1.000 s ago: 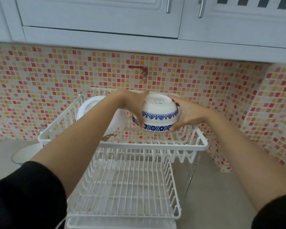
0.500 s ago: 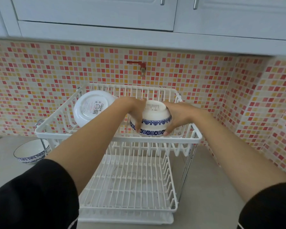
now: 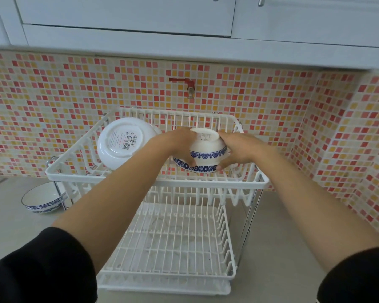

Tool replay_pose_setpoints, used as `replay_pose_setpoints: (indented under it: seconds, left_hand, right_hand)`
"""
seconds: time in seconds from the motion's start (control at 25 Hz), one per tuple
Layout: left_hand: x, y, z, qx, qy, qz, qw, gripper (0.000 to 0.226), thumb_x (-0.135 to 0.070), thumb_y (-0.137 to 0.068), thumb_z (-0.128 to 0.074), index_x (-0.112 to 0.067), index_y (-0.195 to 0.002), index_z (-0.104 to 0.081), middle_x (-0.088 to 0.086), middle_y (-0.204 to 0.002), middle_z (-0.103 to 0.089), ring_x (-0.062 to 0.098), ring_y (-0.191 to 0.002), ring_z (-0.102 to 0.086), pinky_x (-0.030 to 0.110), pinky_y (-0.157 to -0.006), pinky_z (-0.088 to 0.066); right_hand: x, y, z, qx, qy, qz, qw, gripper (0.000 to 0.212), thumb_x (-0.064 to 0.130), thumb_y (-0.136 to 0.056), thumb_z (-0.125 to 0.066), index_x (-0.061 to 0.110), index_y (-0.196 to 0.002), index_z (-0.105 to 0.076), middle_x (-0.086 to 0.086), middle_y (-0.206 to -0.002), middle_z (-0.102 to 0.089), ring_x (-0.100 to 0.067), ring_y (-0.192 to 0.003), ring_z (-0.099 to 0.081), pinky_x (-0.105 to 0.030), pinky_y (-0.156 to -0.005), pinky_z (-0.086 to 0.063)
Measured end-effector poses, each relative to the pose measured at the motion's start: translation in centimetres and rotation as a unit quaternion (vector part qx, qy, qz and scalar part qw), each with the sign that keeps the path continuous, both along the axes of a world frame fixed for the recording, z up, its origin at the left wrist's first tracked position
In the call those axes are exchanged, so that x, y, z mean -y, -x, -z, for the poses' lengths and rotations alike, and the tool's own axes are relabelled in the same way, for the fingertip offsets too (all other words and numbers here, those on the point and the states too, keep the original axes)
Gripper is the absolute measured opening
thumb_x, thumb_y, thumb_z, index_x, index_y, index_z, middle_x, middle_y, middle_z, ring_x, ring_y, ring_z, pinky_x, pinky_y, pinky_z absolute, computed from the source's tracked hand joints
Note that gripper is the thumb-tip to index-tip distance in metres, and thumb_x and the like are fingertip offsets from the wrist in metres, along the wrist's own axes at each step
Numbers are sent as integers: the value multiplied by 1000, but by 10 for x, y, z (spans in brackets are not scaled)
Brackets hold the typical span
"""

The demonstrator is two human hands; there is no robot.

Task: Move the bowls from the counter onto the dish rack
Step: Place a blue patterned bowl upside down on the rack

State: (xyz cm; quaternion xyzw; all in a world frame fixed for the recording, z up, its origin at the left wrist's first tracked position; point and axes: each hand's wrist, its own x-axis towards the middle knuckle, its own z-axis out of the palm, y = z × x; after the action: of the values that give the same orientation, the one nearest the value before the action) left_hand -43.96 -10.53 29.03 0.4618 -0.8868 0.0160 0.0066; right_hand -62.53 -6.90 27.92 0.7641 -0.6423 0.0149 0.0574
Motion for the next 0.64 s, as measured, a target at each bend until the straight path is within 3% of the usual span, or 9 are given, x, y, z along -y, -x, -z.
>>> replay_pose_setpoints:
  seconds: [0.12, 0.28, 0.48, 0.64]
  left_hand:
    - [1, -1, -2, -4, 12, -3, 1000, 75, -38, -72, -80, -8, -132, -47, 10, -128, -51, 28, -112, -55, 36, -88, -49]
    - [-10, -8, 2, 1, 2, -10, 1000, 77, -36, -73, -79, -8, -135, -43, 10, -134, -47, 27, -114, -53, 34, -86, -46]
    - [-12, 0, 2, 39, -11, -36, 999, 92, -35, -77, -74, -8, -148, -22, 11, -157, -19, 31, -124, -50, 40, -96, -50]
    - [-15, 5, -1, 53, -9, -37, 998, 107, -32, -81, -73, -6, -154, 1, 10, -163, -2, 31, -141, -33, 42, -109, -41]
  right_hand:
    - [2, 0, -3, -12, 5, -4, 1000, 94, 57, -67, -75, 19, -141, -31, -1, -131, -58, -25, -113, -57, -37, -82, -49]
    - [-6, -7, 0, -9, 2, -10, 1000, 92, 59, -66, -74, 20, -139, -35, -1, -131, -58, -24, -113, -57, -37, -82, -50]
    - [-7, -5, -1, -2, -2, 2, 1000, 93, 63, -63, -74, 24, -138, -36, 3, -132, -57, -22, -115, -56, -39, -86, -51]
    - [-8, -8, -7, -5, -28, 13, 1000, 94, 62, -64, -74, 23, -140, -34, 3, -137, -53, -22, -121, -53, -42, -95, -48]
